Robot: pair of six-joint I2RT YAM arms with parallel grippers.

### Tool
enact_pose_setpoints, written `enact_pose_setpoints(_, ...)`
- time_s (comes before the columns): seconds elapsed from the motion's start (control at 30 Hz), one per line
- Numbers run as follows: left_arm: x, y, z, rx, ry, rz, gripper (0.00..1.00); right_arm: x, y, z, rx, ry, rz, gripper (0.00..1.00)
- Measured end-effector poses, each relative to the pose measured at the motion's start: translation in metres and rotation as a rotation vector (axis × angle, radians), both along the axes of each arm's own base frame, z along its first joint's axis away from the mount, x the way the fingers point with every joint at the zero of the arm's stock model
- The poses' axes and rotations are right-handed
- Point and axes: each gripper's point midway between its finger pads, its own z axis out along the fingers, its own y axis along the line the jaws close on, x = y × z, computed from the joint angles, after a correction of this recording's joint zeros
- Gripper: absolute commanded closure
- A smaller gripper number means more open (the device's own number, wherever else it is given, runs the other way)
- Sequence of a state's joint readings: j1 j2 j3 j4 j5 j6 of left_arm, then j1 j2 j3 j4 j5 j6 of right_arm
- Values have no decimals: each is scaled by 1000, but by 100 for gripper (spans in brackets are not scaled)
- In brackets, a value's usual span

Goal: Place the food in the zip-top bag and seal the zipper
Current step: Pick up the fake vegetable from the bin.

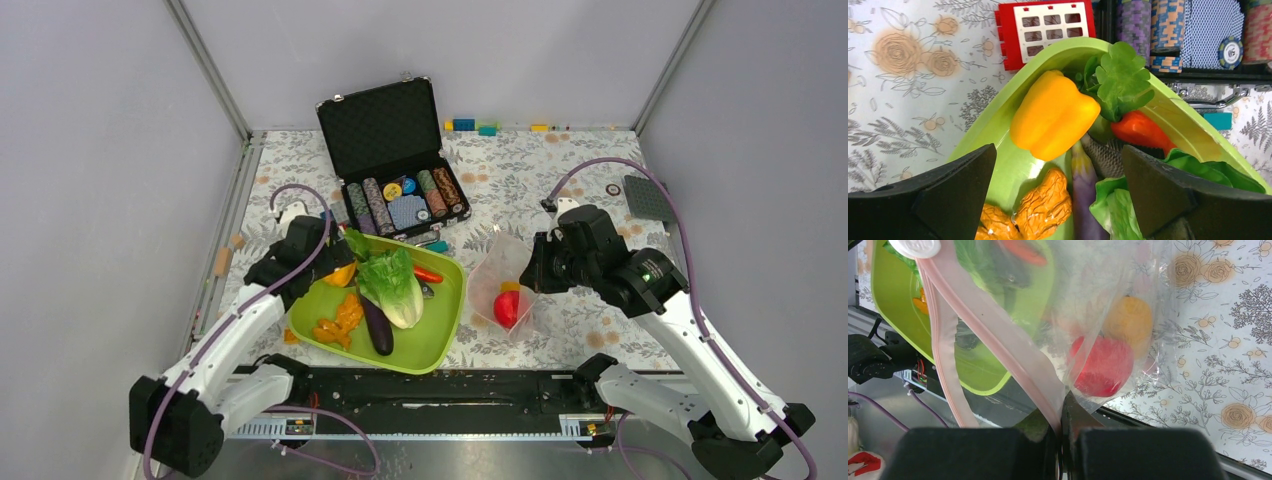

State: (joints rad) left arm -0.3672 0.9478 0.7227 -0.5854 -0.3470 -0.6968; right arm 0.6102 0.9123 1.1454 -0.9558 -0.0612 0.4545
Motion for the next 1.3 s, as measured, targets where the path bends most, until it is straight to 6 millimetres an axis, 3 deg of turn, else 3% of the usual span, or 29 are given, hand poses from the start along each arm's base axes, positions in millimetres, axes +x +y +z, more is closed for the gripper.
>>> enact_pose_setpoints(0.23, 12, -5, -27, 17, 76, -77, 3, 0, 0, 0, -5, -3, 6, 97)
enact_pose_setpoints(0.43, 19, -5, -38, 39, 103, -120, 6, 1, 0, -2, -12, 0, 9, 97)
enact_pose_setpoints(0.77, 23, -11, -66, 64, 186, -184, 17, 3, -2, -6, -28, 3, 1, 97)
enact_pose_setpoints(1.0, 26, -13, -77, 69, 209, -192, 28, 2, -3, -9, -35, 7, 2, 97)
enact_pose_setpoints(1.13, 27, -14, -77, 69, 207, -200, 44, 2, -3, -9, -34, 5, 2, 97)
enact_pose_setpoints(1.3, 25, -15, -75, 61, 208, -202, 51, 1, -4, -7, -29, -2, 1, 97)
